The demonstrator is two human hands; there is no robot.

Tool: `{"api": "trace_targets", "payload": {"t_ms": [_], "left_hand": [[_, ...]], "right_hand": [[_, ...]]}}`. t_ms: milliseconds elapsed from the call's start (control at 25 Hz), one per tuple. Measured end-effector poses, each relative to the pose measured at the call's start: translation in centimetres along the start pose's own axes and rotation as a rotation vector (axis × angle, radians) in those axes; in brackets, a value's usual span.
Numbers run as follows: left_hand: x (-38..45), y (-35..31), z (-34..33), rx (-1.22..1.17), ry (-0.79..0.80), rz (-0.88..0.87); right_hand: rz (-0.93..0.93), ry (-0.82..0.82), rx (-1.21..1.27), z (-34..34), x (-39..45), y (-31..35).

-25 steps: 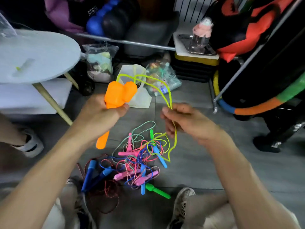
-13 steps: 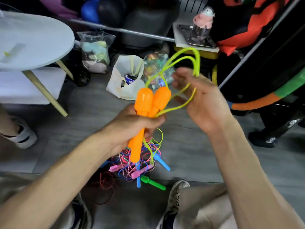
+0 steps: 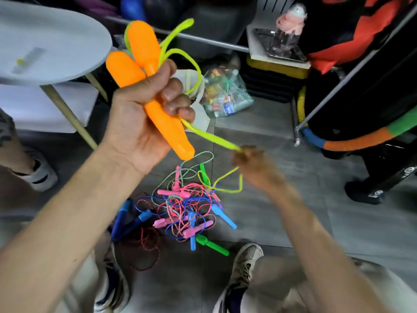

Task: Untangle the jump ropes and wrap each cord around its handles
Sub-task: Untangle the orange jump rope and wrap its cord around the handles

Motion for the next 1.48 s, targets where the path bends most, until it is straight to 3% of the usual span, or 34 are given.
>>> {"api": "trace_targets", "payload": {"t_ms": [80,160,200,280,320,440,520,600,680,800,880,1040,1120,1240,1360,1480], "left_hand": [[0.3,0.0,0.5,0.064,-0.111,-0.015],[0.6,0.7,1.3,0.293,-0.289,0.005],[0.5,1.2,1.5,0.499,-0.361,0.027],[0.1,3.1,1.6,0.969,-0.367,0.080],[-0.3,4.4,1.2,1.111,-0.272,0.112],[-1.0,8.5,0.5,1.065,0.137,0.189],[-0.8,9.8,1.2,1.013,0.069,0.185],[-0.4,9.7,1.8,1.105,-0.106,0.134],[-0.1,8.8,1.8,1.100,-0.269,0.074],[0.6,7.0,1.2,0.775,-0.342,0.055],[0.6,6.2,0.8,0.546,-0.318,0.093],[-0.5,5.2,-0.1,0.298,-0.233,0.133],[-0.7,4.1,-0.1,0.246,-0.217,0.105],[-0.8,2.0,1.0,0.188,-0.280,0.038],[-1.0,-0.1,2.6,0.213,-0.400,0.038],[-2.1,-0.2,5.5,0.723,-0.486,0.229]], "right_hand": [[-0.133,-0.301,0.422,3.4,0.8,-1.5],[-0.067,-0.520,0.786,5.9,0.6,-2.0],[-0.003,-0.554,0.954,6.9,0.1,-1.6],[0.122,-0.419,1.238,7.6,-1.0,0.1],[0.164,-0.294,1.353,7.5,-1.4,1.0],[0.274,0.013,1.566,6.6,-2.5,3.1],[0.349,0.153,1.632,6.6,-3.0,3.7],[0.341,0.152,1.577,7.0,-3.0,3.3],[0.169,0.067,1.528,7.0,-2.4,2.3],[-0.011,0.077,1.353,4.0,-1.8,1.9],[0.067,0.287,1.197,0.0,-2.5,2.8],[0.311,0.885,1.205,-3.4,-5.2,4.0],[0.385,0.981,1.118,-3.0,-5.4,3.7],[0.465,1.017,0.988,-3.7,-5.8,3.8],[0.383,0.971,0.509,-6.0,-6.2,3.1],[0.141,0.713,0.368,-7.2,-4.9,1.0]]}}
Point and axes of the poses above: each hand's wrist, its own x-axis towards the middle knuckle, its own z-axis out of the back of the hand, y = z × x, the point moved 2 cm from there along x, towards the middle knuckle, and after that the axes turned 5 degrees about -x, right-handed, at the moved point
